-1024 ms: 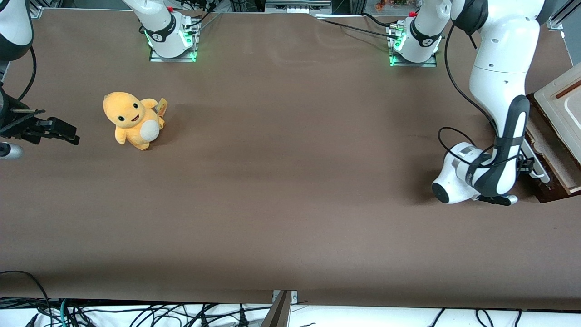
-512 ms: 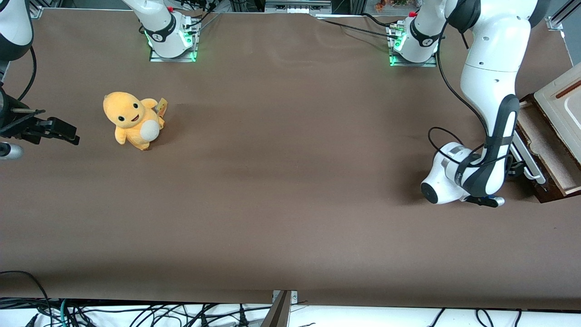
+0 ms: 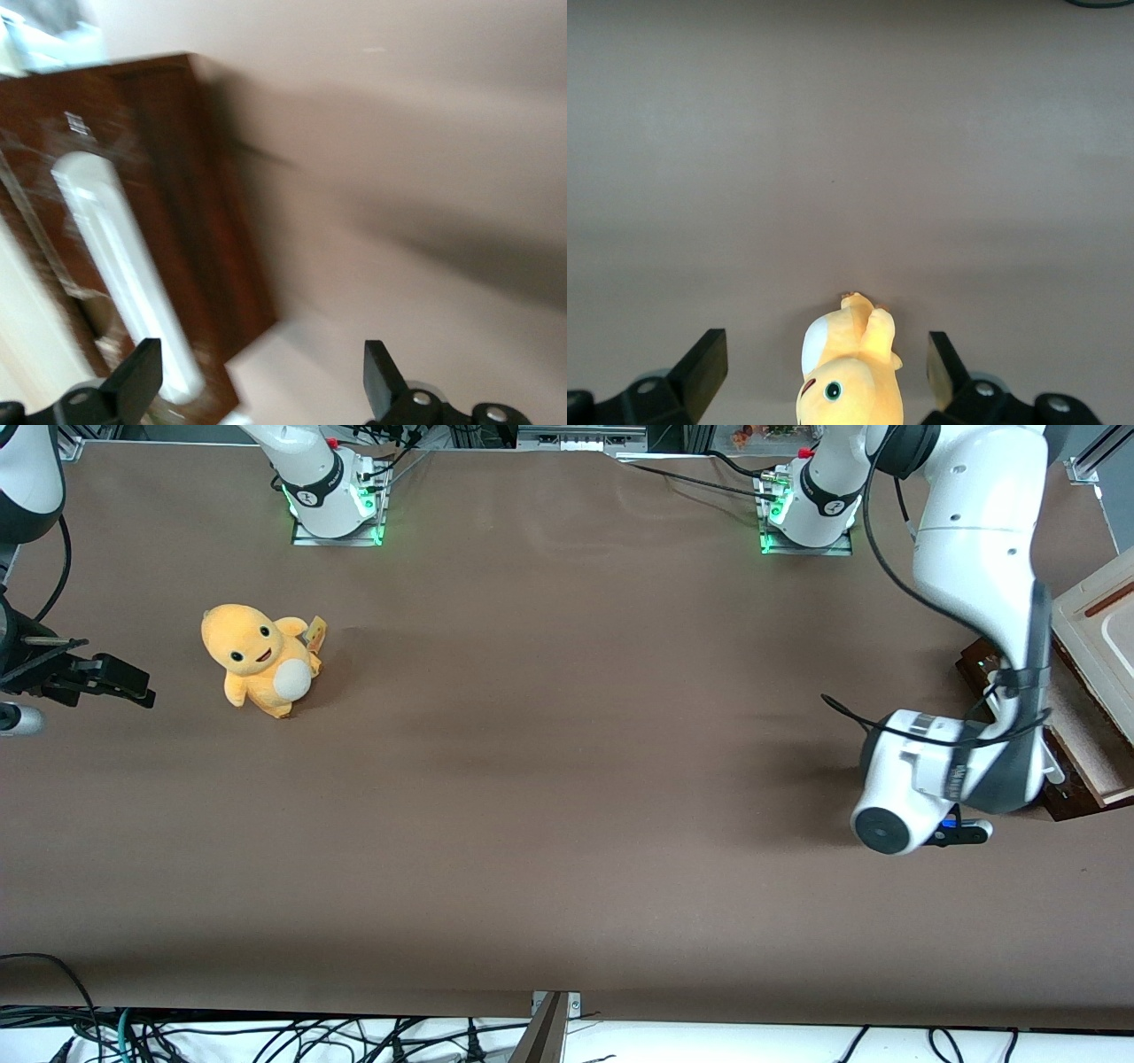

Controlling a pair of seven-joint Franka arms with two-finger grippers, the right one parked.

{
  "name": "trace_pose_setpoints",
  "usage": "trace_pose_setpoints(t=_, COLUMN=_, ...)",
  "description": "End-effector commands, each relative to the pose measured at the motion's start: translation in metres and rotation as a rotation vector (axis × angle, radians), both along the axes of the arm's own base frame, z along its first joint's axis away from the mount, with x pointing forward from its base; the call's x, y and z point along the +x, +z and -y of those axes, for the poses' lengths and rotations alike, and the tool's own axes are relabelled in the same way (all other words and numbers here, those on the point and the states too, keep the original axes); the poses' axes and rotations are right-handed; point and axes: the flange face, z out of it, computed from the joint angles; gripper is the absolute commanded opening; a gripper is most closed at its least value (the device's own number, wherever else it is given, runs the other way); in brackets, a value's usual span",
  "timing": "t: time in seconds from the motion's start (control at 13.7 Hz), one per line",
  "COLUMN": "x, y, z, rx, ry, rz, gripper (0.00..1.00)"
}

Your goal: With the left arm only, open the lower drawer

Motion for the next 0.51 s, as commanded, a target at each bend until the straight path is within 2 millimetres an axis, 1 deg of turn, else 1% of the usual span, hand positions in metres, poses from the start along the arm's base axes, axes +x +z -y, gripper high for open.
trace_pose_setpoints(t=0.0, x=0.015, y=0.077, z=0.013, rx=-0.298, ry=0.146, rz=0.135, gripper=1.00)
trace_pose_setpoints(t=0.15, x=0.017, y=0.133, z=-0.007, rx=-0.496, ry=0.253, rz=0.231, gripper=1.00)
trace_pose_setpoints(t=0.22, x=0.016, y=0.151, z=-0.012, rx=-0.564, ry=0.287, rz=0.260, gripper=1.00)
trace_pose_setpoints(t=0.29, x=0.014, y=0.171, z=-0.013, rx=-0.597, ry=0.284, rz=0.288, gripper=1.00)
trace_pose_setpoints(t=0.37, x=0.011, y=0.189, z=-0.012, rx=-0.622, ry=0.245, rz=0.302, gripper=1.00)
trace_pose_setpoints(t=0.44, x=0.009, y=0.198, z=-0.013, rx=-0.644, ry=0.192, rz=0.300, gripper=1.00)
